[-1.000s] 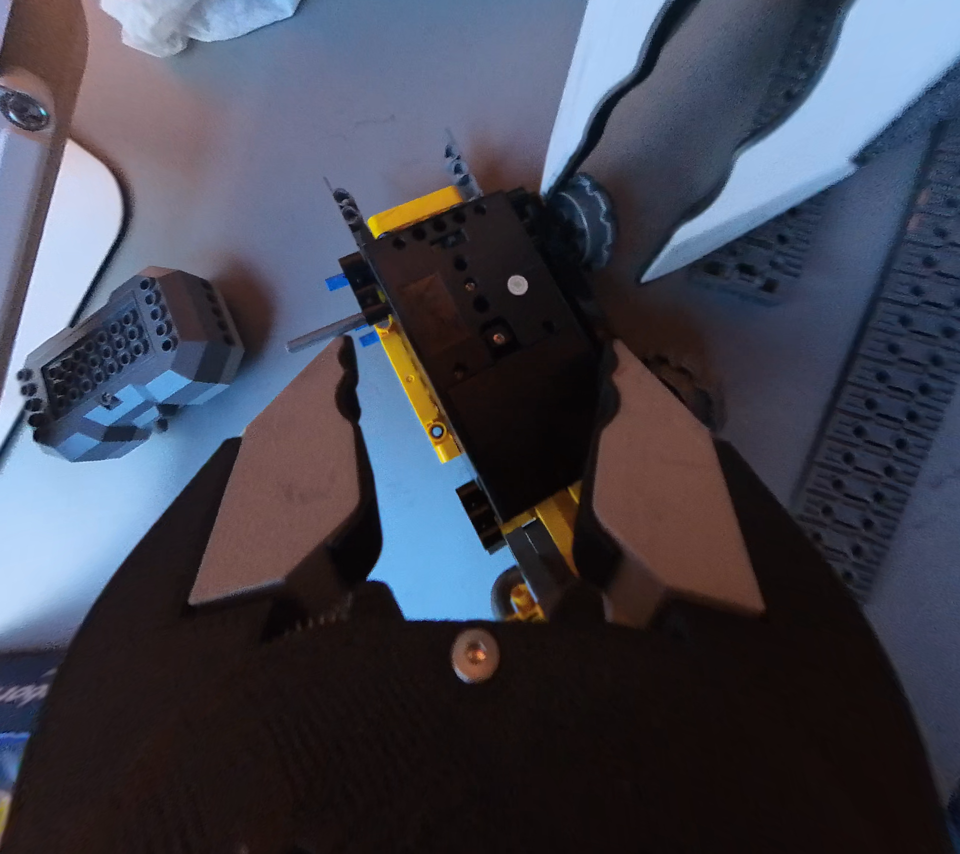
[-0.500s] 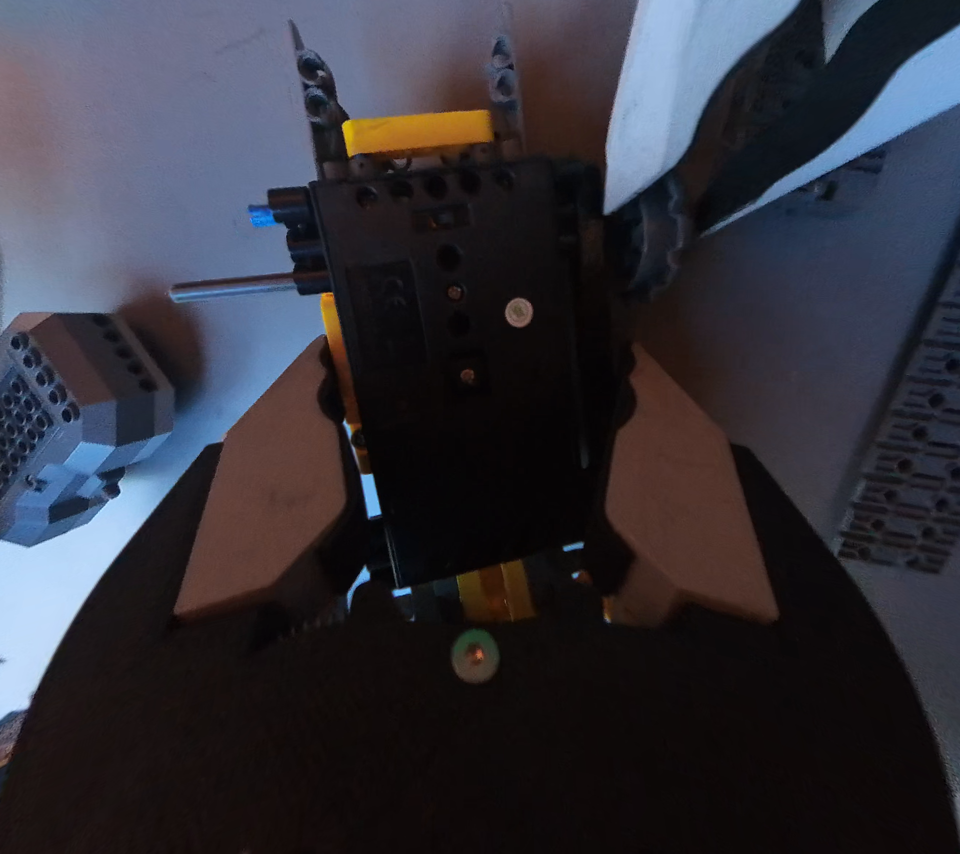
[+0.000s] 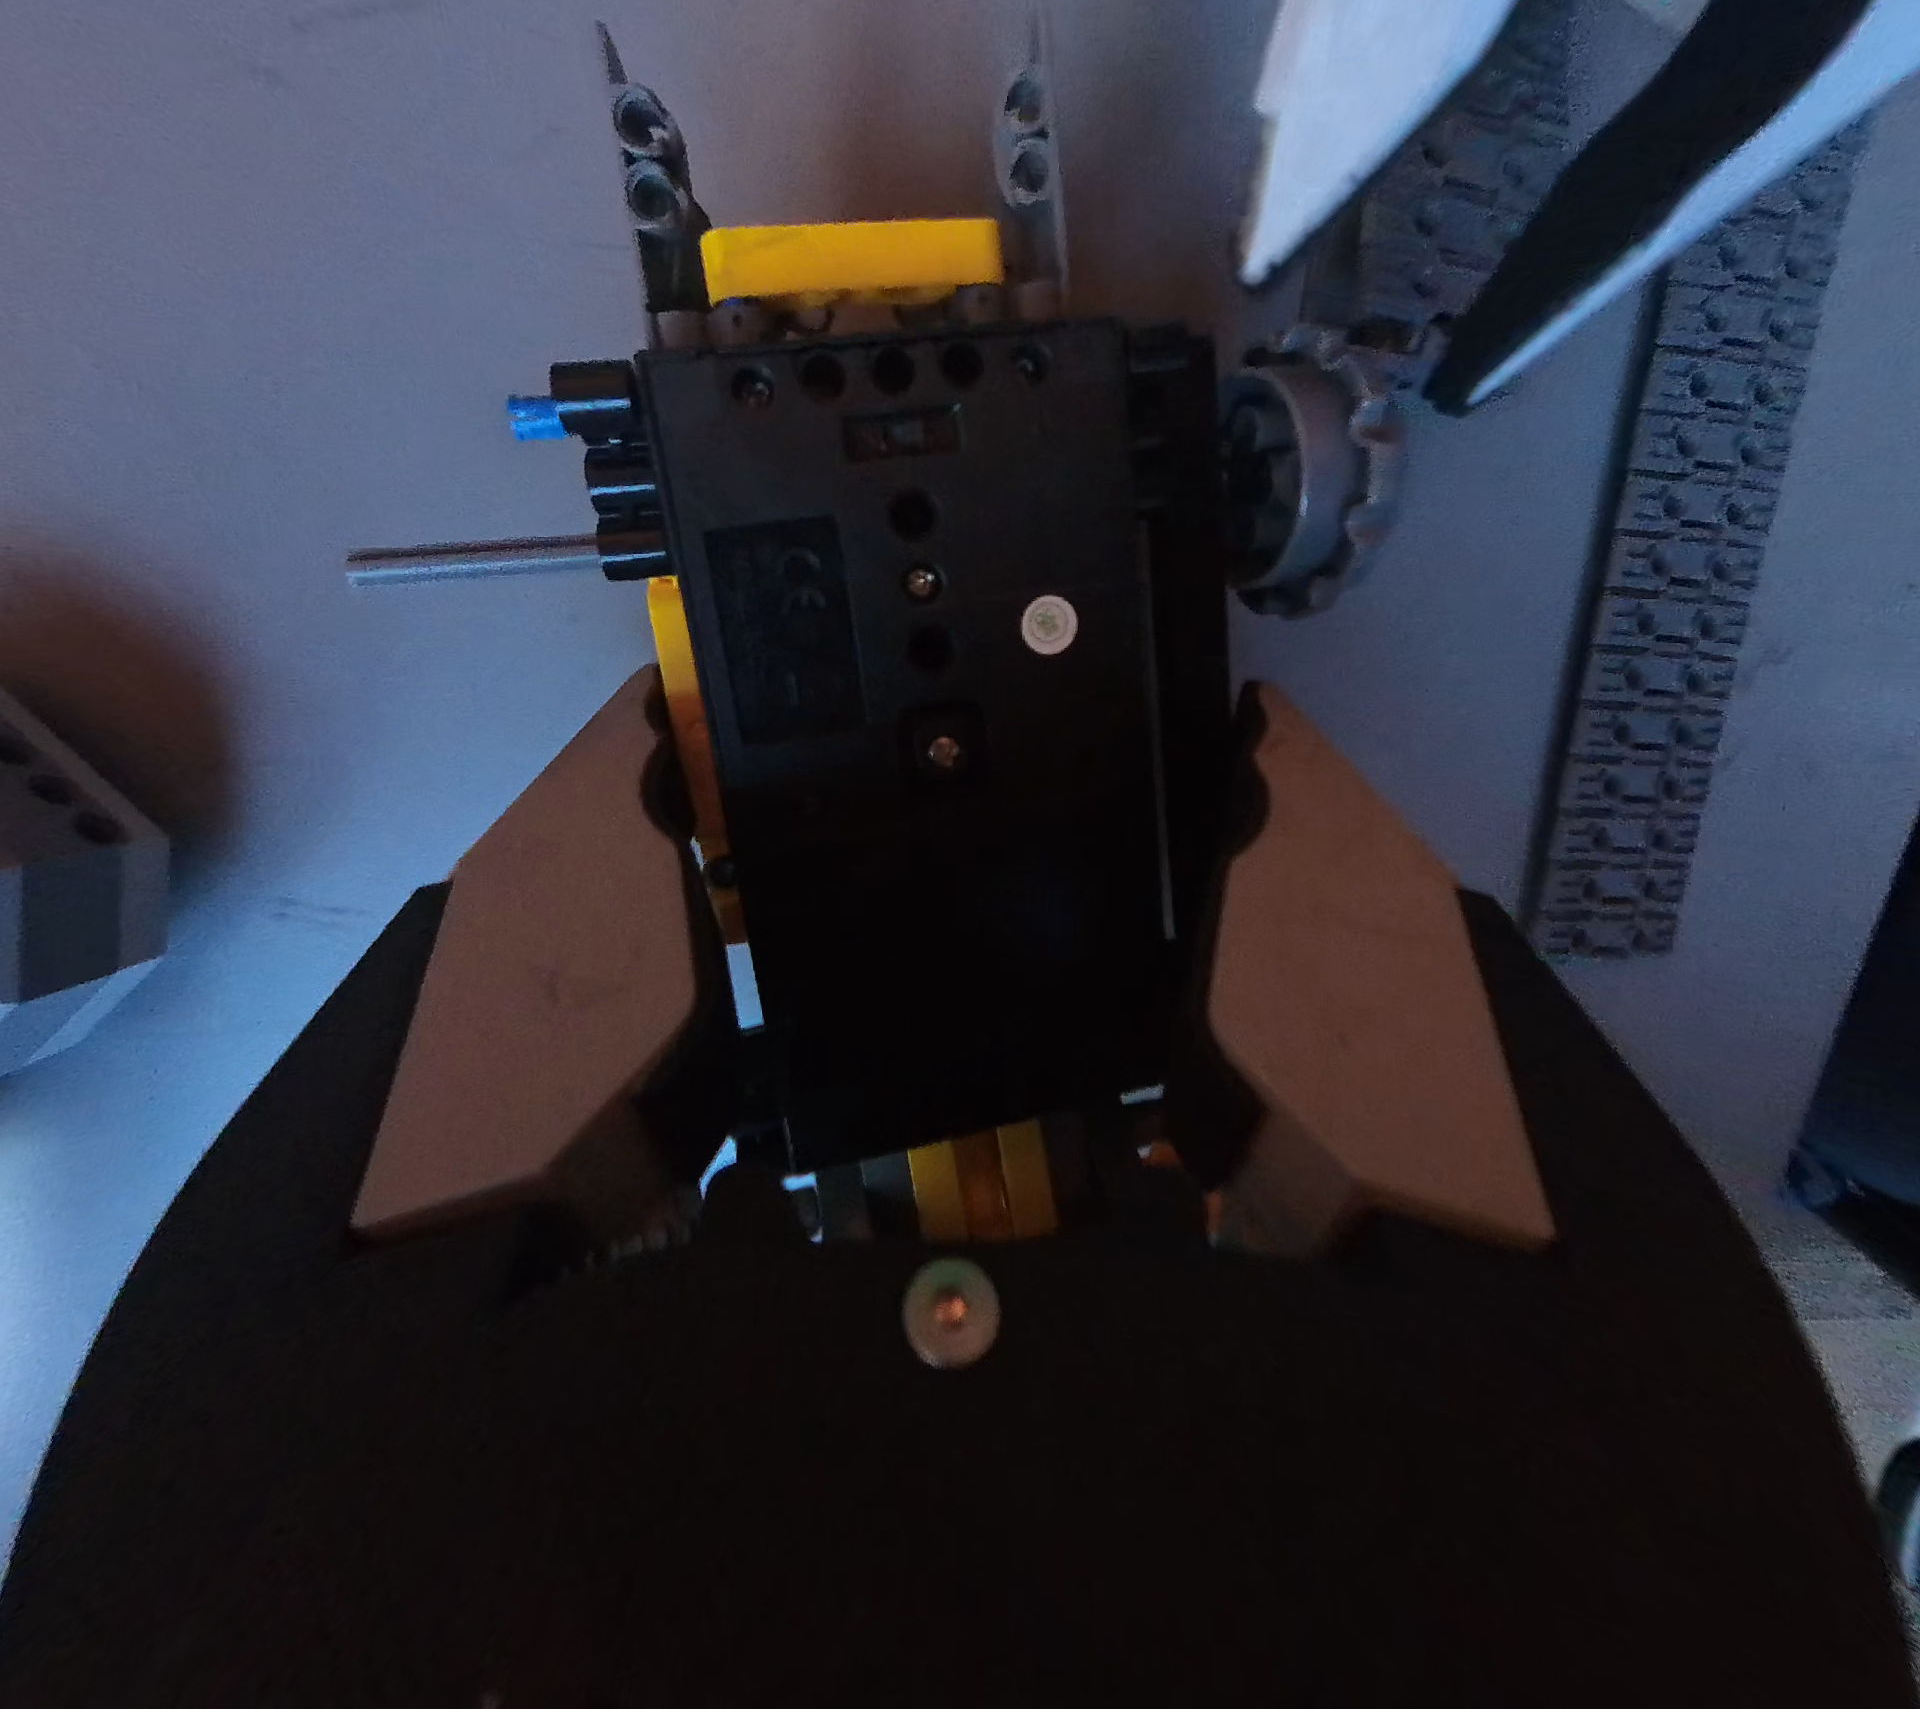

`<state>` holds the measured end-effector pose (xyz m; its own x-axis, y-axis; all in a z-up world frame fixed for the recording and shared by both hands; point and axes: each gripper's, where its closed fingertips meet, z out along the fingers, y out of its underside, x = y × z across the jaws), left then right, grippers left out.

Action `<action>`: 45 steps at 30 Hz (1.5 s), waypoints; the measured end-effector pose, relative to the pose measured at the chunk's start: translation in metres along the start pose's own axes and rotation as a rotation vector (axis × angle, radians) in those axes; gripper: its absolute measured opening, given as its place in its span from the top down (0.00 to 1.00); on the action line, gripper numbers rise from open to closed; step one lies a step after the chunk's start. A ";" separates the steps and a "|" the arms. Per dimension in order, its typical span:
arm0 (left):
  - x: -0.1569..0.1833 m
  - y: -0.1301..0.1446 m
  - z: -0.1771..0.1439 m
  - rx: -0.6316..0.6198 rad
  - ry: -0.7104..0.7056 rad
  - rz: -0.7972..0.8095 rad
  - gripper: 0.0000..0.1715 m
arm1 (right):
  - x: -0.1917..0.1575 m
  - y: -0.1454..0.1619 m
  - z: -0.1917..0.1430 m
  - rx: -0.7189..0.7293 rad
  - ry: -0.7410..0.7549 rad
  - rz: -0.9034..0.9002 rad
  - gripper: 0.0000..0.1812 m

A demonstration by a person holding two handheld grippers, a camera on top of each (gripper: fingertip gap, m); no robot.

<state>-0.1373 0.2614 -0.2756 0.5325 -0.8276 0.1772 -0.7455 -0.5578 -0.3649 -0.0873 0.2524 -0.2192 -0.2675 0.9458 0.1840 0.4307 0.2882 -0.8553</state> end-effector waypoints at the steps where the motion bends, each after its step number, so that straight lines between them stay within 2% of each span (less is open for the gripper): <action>1: 0.000 0.000 0.000 0.007 0.003 -0.005 0.39 | -0.002 -0.001 0.000 0.000 -0.005 -0.015 0.85; 4: 0.000 -0.001 -0.001 0.050 0.014 -0.021 0.40 | 0.001 0.007 -0.001 -0.053 0.022 -0.018 0.91; 7: 0.000 -0.004 -0.002 0.113 0.019 -0.063 0.40 | 0.003 -0.002 -0.008 -0.017 -0.009 0.111 0.93; 10: 0.001 -0.004 -0.002 0.148 0.015 -0.093 0.40 | 0.006 -0.008 -0.010 0.015 -0.009 0.157 0.86; 12: 0.001 -0.004 -0.002 0.157 0.006 -0.096 0.40 | 0.004 -0.006 -0.007 0.003 -0.003 0.128 0.80; 13: 0.001 -0.004 -0.002 0.159 0.001 -0.092 0.40 | 0.001 -0.004 -0.005 -0.005 -0.011 0.110 0.80; 17: 0.010 0.000 -0.002 0.140 0.019 -0.027 0.40 | -0.013 -0.002 0.005 -0.005 -0.077 0.074 0.81; 20: 0.015 0.003 -0.002 0.121 0.017 0.020 0.40 | -0.024 -0.010 0.009 0.044 -0.113 0.035 0.89; 25: 0.020 0.001 0.001 0.094 -0.001 0.058 0.37 | -0.033 0.000 0.021 -0.018 -0.111 -0.058 0.90; 28: 0.019 0.004 0.003 0.014 -0.052 0.112 0.37 | -0.039 0.002 0.025 -0.034 -0.118 -0.117 0.92; 32: 0.012 0.007 0.005 -0.116 -0.198 0.239 0.38 | -0.047 0.008 0.030 -0.079 -0.154 -0.138 0.93; 39: 0.013 0.006 0.004 -0.090 -0.204 0.253 0.39 | -0.048 0.012 0.027 -0.136 -0.106 -0.267 0.90; 41: 0.013 0.005 0.004 -0.077 -0.203 0.251 0.39 | -0.047 0.012 0.028 -0.131 -0.073 -0.300 0.92; 43: 0.013 0.004 0.005 -0.048 -0.192 0.239 0.39 | -0.047 0.010 0.030 -0.104 -0.063 -0.278 0.95; 45: 0.014 0.002 0.005 -0.015 -0.159 0.216 0.40 | -0.046 0.010 0.030 -0.079 -0.063 -0.250 0.93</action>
<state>-0.1296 0.2492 -0.2786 0.4160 -0.9080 -0.0490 -0.8537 -0.3714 -0.3651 -0.0967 0.2073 -0.2509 -0.4258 0.8336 0.3519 0.4099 0.5244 -0.7463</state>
